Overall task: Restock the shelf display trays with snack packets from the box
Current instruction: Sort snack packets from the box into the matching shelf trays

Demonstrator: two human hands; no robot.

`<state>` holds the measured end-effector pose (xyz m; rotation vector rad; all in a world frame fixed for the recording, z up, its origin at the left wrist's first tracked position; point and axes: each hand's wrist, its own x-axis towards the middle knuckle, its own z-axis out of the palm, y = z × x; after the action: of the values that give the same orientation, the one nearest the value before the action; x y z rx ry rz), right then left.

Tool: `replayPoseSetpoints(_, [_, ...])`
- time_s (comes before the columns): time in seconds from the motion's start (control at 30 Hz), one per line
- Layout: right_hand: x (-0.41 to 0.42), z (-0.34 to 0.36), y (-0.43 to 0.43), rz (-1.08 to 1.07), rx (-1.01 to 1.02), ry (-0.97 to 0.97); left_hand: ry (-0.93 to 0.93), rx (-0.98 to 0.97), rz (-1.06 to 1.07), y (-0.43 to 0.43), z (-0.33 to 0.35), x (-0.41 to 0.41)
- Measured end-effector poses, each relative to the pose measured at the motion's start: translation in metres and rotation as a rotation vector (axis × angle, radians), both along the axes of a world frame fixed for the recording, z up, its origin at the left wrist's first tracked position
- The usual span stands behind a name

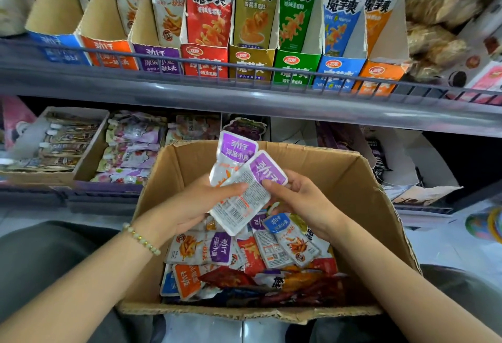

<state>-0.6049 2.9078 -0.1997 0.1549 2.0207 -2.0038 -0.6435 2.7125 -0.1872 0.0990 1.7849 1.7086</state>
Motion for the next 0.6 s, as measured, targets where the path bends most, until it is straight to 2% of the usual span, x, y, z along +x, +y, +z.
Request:
replayPoseSetpoints(0.1, [-0.003, 0.002, -0.001, -0.064, 0.002, 0.083, -0.009, -0.077, 0.054, -0.002, -0.003, 0.000])
replayPoseSetpoints(0.2, [-0.006, 0.011, 0.002, -0.136, 0.122, 0.167, 0.040, -0.116, 0.091, -0.003, -0.002, -0.001])
replayPoseSetpoints(0.33, [-0.006, 0.009, -0.026, -0.089, 0.205, 0.252, 0.107, -0.185, -0.241, 0.007, 0.002, 0.012])
replayPoseSetpoints(0.37, [-0.007, 0.008, -0.032, -0.080, 0.157, 0.233, 0.121, -0.198, -0.250, 0.008, 0.000, 0.013])
replayPoseSetpoints(0.47, [-0.010, 0.008, -0.033, -0.050, -0.009, 0.094, 0.041, -0.163, -0.050, -0.005, 0.005, 0.008])
replayPoseSetpoints(0.53, [-0.013, 0.001, -0.023, -0.019, 0.101, 0.064, 0.041, -0.061, 0.020, -0.022, 0.011, -0.001])
replayPoseSetpoints(0.6, [-0.018, -0.016, -0.018, 0.117, 0.307, -0.015, 0.072, 0.064, 0.033, -0.040, 0.021, -0.005])
